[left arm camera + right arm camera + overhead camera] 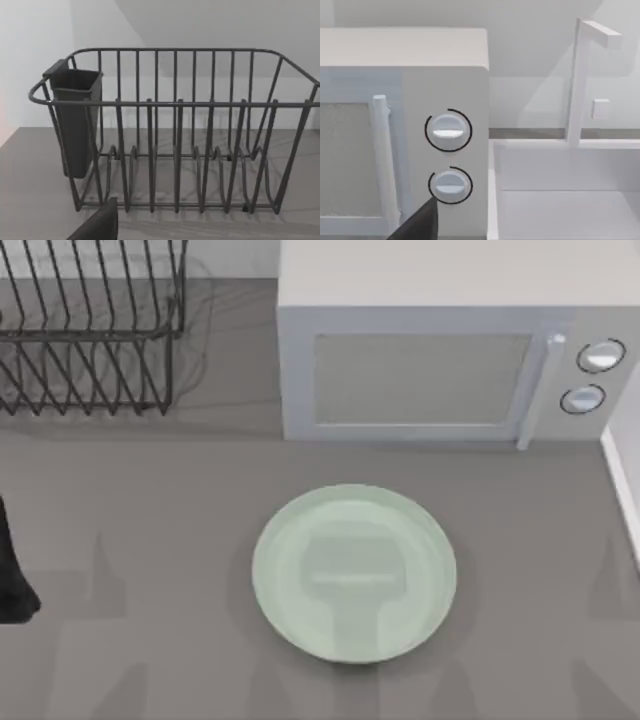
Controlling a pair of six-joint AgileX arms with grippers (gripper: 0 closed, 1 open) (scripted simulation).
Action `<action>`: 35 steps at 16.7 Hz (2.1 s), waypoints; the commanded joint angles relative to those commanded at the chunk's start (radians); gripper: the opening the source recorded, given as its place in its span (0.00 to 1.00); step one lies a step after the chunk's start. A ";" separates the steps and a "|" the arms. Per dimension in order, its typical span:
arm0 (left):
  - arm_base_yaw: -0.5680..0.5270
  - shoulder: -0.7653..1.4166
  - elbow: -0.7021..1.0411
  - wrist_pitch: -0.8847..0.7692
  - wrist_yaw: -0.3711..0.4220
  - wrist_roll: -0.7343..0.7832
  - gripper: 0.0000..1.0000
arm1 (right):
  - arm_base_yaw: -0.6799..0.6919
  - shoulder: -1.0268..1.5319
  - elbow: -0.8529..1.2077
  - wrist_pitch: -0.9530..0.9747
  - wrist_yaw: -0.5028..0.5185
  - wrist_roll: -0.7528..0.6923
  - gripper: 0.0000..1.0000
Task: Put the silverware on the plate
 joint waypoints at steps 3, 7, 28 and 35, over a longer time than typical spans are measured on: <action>0.000 0.000 0.000 0.000 0.000 0.000 1.00 | -0.006 0.013 0.012 -0.012 0.000 -0.013 1.00; 0.000 0.000 0.000 0.000 0.000 0.000 1.00 | -0.069 0.164 0.136 -0.148 -0.001 -0.159 1.00; 0.000 0.000 0.000 0.000 0.000 0.000 1.00 | -0.448 1.358 0.860 -1.026 -0.017 -1.096 1.00; 0.000 0.000 0.000 0.000 0.000 0.000 1.00 | -0.442 1.441 0.770 -0.851 -0.017 -1.088 1.00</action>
